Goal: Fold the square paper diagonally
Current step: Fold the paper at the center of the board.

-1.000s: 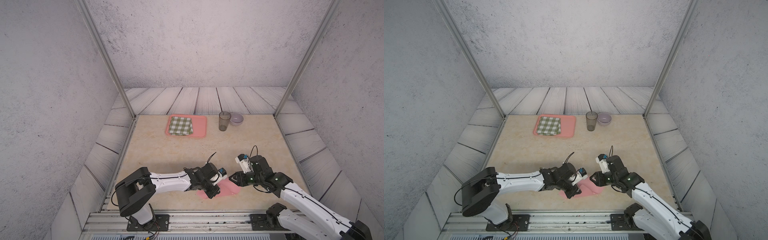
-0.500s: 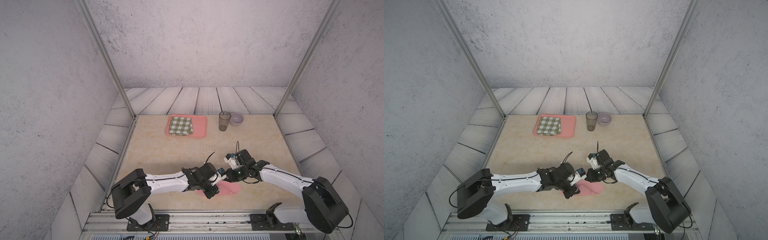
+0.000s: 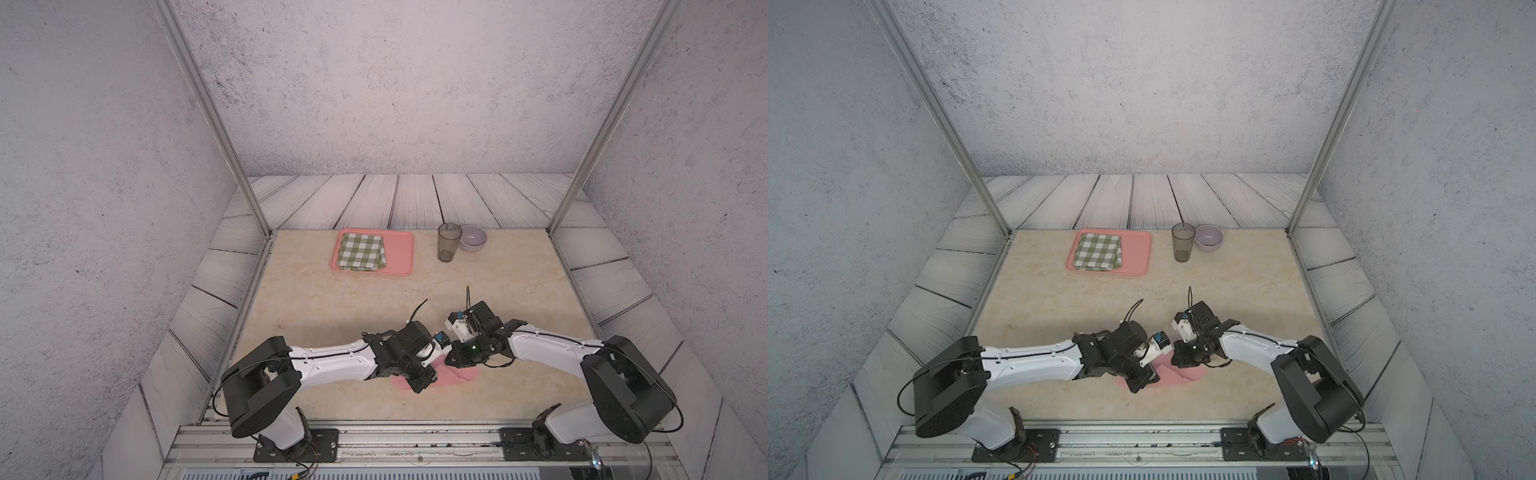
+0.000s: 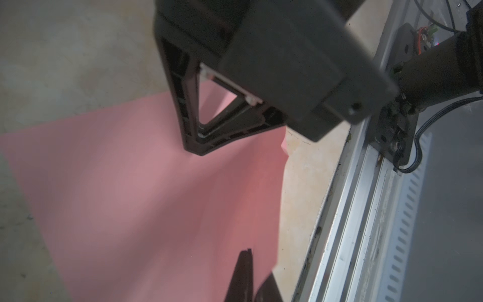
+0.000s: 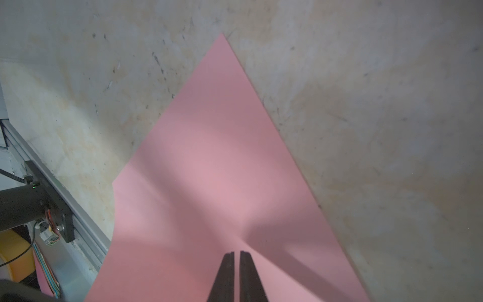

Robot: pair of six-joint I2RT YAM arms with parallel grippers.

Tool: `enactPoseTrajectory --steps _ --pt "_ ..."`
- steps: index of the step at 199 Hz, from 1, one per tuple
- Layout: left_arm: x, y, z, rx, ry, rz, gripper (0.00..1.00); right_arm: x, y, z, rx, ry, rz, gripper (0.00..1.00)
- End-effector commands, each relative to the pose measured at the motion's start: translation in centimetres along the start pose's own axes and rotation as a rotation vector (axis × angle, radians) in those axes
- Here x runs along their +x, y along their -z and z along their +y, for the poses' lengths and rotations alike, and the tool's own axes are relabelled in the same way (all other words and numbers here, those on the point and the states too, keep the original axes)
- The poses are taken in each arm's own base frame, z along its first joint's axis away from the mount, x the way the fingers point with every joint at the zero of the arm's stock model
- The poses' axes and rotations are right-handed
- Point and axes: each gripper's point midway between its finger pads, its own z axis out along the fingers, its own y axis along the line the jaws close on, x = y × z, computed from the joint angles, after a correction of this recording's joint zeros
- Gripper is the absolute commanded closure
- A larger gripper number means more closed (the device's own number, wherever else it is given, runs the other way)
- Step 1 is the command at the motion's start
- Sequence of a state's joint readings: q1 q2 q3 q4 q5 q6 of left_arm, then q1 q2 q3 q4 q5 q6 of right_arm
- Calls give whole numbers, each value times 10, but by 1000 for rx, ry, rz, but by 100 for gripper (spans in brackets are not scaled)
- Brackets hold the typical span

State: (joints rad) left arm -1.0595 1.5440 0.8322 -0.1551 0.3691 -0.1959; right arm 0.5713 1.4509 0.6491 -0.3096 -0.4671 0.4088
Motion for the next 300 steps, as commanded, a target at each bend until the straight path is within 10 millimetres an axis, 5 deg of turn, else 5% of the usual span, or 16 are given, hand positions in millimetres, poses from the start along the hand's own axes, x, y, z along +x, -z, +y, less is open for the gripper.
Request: enactPoseTrajectory --steps 1,100,116,151,183,212,300 --pt "-9 6 7 -16 -12 -8 97 6 -5 -8 38 -4 25 93" --pt "-18 16 30 -6 3 -8 97 12 -14 -9 29 -19 77 100" --pt "-21 18 28 16 -1 -4 97 10 -12 -5 17 -15 78 93" --pt "-17 16 21 62 -2 19 97 -14 7 12 7 14 14 65" --pt "-8 10 24 60 10 21 97 -41 29 29 -5 33 -84 60" --pt "-4 10 32 5 9 14 97 -57 48 21 82 10 -196 58" --pt "11 -4 53 -147 39 2 84 -38 94 1 171 5 -442 53"
